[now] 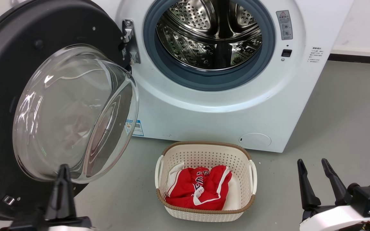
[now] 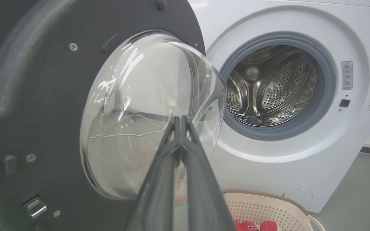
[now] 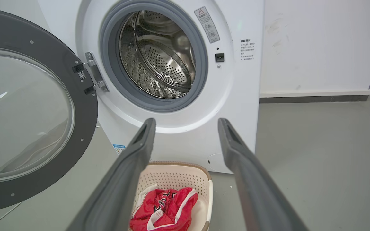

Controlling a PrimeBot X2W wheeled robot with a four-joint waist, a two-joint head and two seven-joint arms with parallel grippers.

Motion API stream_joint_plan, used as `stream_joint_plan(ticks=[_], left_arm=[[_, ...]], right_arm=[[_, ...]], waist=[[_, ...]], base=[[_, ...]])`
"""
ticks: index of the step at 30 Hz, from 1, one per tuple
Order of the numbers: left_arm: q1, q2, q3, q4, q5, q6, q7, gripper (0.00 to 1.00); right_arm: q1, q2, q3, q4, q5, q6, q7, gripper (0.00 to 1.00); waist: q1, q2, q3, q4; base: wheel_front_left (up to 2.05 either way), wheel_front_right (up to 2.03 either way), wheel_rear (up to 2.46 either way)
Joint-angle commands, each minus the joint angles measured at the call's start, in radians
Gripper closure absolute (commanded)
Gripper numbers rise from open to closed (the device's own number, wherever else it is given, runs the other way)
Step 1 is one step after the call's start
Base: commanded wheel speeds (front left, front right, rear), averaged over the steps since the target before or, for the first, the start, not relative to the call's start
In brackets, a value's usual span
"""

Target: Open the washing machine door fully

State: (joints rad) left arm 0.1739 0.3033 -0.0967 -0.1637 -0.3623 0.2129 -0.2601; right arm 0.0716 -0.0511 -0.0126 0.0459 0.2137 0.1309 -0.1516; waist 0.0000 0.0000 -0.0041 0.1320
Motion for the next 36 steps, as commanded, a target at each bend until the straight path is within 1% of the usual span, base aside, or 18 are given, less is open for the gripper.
stream_joint_plan(ticks=[1,5,10,16,19,20,24,36], left_arm=[[-0.006,-0.009,-0.015,-0.006,0.013,-0.002,-0.006,0.0],[-0.026,-0.026,-0.042,-0.005,0.033,-0.004,-0.006,0.0],[-0.079,-0.05,-0.084,0.036,0.052,-0.028,-0.007,0.0],[-0.13,-0.069,-0.083,0.094,0.067,-0.051,-0.005,0.0],[-0.146,-0.074,-0.078,0.123,0.071,-0.072,-0.005,0.0],[-0.146,-0.074,-0.078,0.123,0.071,-0.072,-0.005,0.0],[-0.171,-0.083,-0.054,0.144,0.083,-0.104,-0.005,0.0],[-0.166,-0.15,0.057,0.172,0.164,-0.188,-0.005,0.0]], right_arm=[[0.007,0.002,0.004,-0.007,-0.007,0.0,0.002,0.0],[0.006,0.002,0.007,-0.017,-0.019,0.0,0.007,0.0],[0.005,0.002,0.0,-0.043,-0.055,0.0,0.006,0.0],[0.008,0.002,-0.022,-0.07,-0.099,0.0,0.014,0.0],[0.017,0.002,-0.04,-0.086,-0.119,0.0,0.019,0.0],[0.017,0.002,-0.04,-0.086,-0.119,0.0,0.019,0.0],[0.029,0.002,-0.054,-0.1,-0.132,0.0,0.027,0.0],[0.042,0.002,-0.065,-0.092,-0.141,0.0,0.035,0.0]], waist=[[0.0,0.0,-0.001,-0.005],[0.0,0.0,-0.004,-0.012],[0.0,0.0,-0.011,-0.033],[0.0,0.0,-0.02,-0.062],[0.0,0.0,-0.022,-0.072],[0.0,0.0,-0.022,-0.072],[0.0,0.0,-0.024,-0.078],[0.0,0.0,-0.033,-0.086]], base=[[0.0,0.0,0.0],[0.0,0.0,0.0],[0.0,0.0,0.0],[0.0,0.0,0.0],[0.0,0.0,0.0],[0.0,0.0,0.0],[0.0,0.0,0.0],[0.0,0.0,0.0]])
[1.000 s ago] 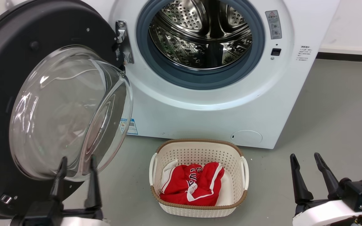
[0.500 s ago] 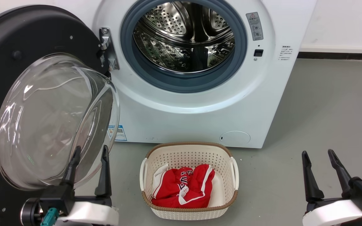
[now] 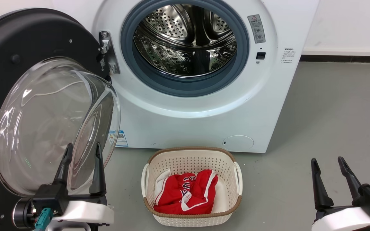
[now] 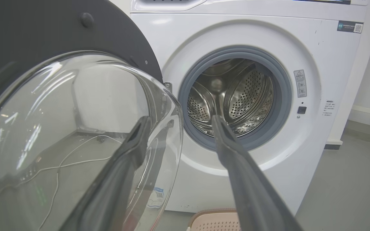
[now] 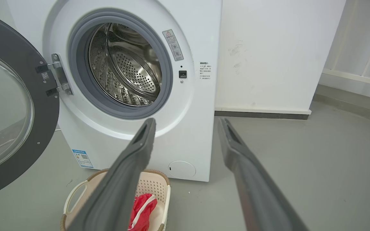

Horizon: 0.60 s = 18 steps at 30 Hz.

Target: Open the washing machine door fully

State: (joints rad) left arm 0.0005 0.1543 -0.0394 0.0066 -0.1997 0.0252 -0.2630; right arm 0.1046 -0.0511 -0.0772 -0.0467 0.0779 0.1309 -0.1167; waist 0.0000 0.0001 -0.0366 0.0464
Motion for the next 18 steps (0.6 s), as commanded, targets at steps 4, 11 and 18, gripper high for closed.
stream_joint_plan(ticks=[4,11,18], left_arm=[[0.017,-0.023,0.022,0.014,0.032,-0.029,-0.002,0.0],[0.026,-0.053,0.055,0.027,0.065,-0.068,-0.002,0.0],[0.026,-0.072,0.084,0.045,0.089,-0.097,-0.002,0.0]], right_arm=[[0.009,0.002,-0.003,0.007,-0.004,0.0,-0.005,0.0],[0.006,0.002,-0.003,0.018,0.005,0.0,-0.016,0.0],[0.003,0.002,-0.001,0.03,0.02,0.0,-0.025,0.0]], waist=[[0.0,-0.0001,-0.002,-0.004],[0.0,-0.0001,-0.001,-0.008],[0.0,-0.0001,0.0,-0.009]], base=[[0.0,0.0,0.0],[0.0,0.0,0.0],[0.0,0.0,0.0]])
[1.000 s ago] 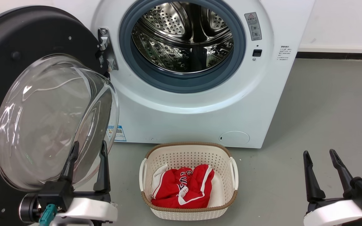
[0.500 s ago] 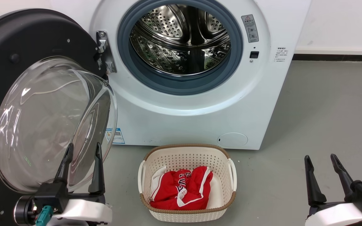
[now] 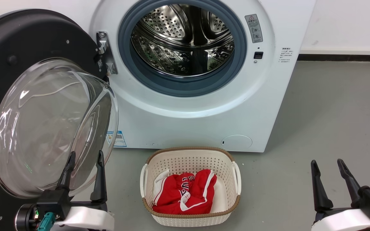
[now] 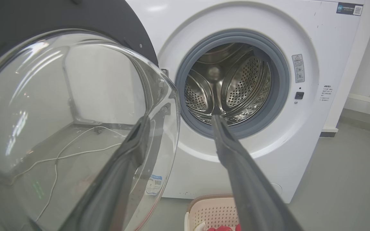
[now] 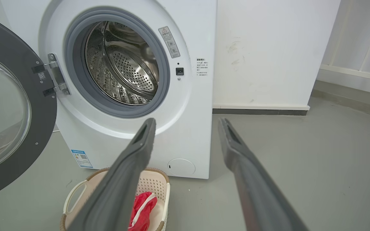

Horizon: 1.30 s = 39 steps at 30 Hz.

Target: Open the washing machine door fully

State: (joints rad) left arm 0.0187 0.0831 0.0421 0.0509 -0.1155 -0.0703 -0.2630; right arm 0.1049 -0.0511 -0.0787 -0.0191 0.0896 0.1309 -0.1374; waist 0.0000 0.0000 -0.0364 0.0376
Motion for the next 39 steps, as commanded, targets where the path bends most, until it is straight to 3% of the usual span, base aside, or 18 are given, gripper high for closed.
stream_joint_plan(ticks=[1,13,14,17,24,25,39], left_arm=[[0.008,-0.003,0.005,0.003,0.008,-0.005,-0.002,0.0],[0.007,-0.017,0.022,0.018,0.025,-0.025,-0.002,0.0],[0.0,-0.017,0.022,0.02,0.016,-0.023,0.0,1.0],[0.01,-0.022,0.026,0.051,0.005,-0.024,0.007,1.0],[-0.011,-0.023,0.039,0.073,-0.14,-0.028,0.051,1.0],[-0.015,-0.023,0.038,0.075,-0.2,-0.029,0.063,1.0],[-0.034,-0.025,0.04,0.092,-0.45,-0.036,0.119,1.0]], right_arm=[[0.002,0.002,0.002,0.003,0.009,0.0,-0.006,0.0],[-0.004,0.002,0.006,0.014,0.019,0.0,-0.013,0.0],[0.0,0.0,0.005,0.018,0.014,0.0,-0.007,1.0],[0.002,0.001,0.004,0.046,0.024,0.0,-0.002,1.0],[-0.021,0.001,0.0,0.068,0.171,0.0,0.024,1.0],[-0.029,0.001,-0.001,0.076,0.23,0.0,0.034,1.0],[-0.067,0.001,-0.008,0.11,0.478,0.0,0.075,1.0]], waist=[[0.0,0.0,0.0,0.0],[0.0,0.0,-0.001,-0.004],[0.0,0.0,-0.001,-0.004],[0.0,0.0,-0.001,-0.004],[0.0,0.0,0.001,-0.006],[0.0,0.0,0.002,-0.007],[0.0,0.0,0.007,-0.011]], base=[[0.0,0.0,0.0],[0.0,0.0,0.0],[0.0,0.0,0.0],[0.0,0.0,0.0],[0.0,0.0,0.0],[0.0,0.0,0.0],[0.0,0.0,0.0]])
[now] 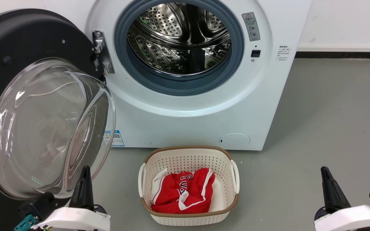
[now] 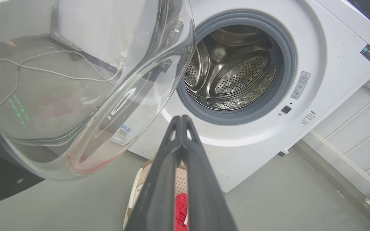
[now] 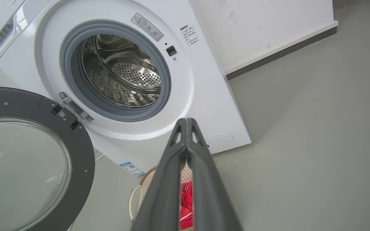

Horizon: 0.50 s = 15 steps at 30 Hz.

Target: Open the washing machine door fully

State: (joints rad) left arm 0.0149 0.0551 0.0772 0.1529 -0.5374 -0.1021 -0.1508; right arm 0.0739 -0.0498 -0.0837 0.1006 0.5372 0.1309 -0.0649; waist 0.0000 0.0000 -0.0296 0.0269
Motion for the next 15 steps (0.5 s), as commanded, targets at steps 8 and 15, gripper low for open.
stream_joint_plan(ticks=[8,15], left_arm=[[-0.041,0.002,0.008,0.0,-0.138,-0.007,0.033,1.0],[-0.054,0.001,0.012,0.013,-0.268,-0.01,0.066,1.0]], right_arm=[[-0.052,-0.001,-0.006,0.006,0.141,0.0,0.022,1.0],[-0.072,-0.001,-0.009,0.025,0.271,0.0,0.043,1.0]], waist=[[0.0,0.0,0.002,-0.002],[0.0,0.0,0.005,-0.004]], base=[[0.0,0.0,0.0],[0.0,0.0,0.0]])
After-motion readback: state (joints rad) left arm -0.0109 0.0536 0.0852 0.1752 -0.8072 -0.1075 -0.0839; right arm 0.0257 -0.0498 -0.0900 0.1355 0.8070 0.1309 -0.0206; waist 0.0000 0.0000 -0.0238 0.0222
